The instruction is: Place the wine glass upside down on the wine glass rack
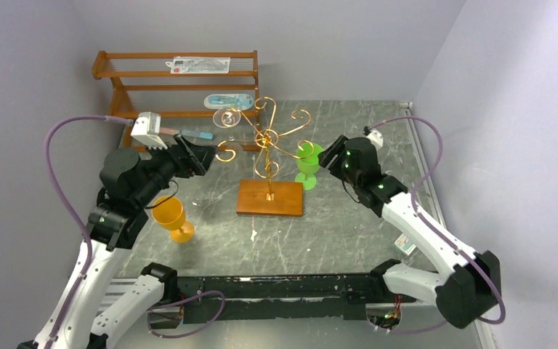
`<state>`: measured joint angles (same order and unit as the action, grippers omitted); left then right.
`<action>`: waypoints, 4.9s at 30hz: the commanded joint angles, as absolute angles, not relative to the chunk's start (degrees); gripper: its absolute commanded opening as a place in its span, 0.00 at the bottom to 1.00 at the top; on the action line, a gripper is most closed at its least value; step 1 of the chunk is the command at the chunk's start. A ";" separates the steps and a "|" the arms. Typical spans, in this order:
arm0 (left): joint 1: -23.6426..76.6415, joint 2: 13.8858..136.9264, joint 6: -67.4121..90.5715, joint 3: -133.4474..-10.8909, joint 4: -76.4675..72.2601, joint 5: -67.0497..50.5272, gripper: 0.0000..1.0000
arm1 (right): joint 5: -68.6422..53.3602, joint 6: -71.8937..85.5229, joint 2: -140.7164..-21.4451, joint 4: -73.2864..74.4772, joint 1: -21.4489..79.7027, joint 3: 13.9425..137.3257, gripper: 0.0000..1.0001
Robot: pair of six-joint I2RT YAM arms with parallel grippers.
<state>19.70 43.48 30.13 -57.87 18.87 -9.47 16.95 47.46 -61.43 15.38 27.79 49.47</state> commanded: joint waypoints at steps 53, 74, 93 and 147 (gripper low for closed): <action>19.42 44.44 40.62 -65.92 9.77 -13.26 0.92 | 24.10 42.88 -43.19 -11.09 26.41 50.15 0.00; 39.96 66.84 66.61 -71.86 -31.61 -15.72 0.88 | -2.29 42.79 -42.60 -34.96 26.46 48.22 0.00; 55.87 73.55 61.28 -71.26 -45.55 -0.18 0.63 | -6.53 41.64 -37.68 -35.90 26.46 44.76 0.00; 56.69 52.10 22.01 -70.70 4.92 -9.25 0.05 | -46.66 15.38 -39.61 19.21 26.46 66.46 0.82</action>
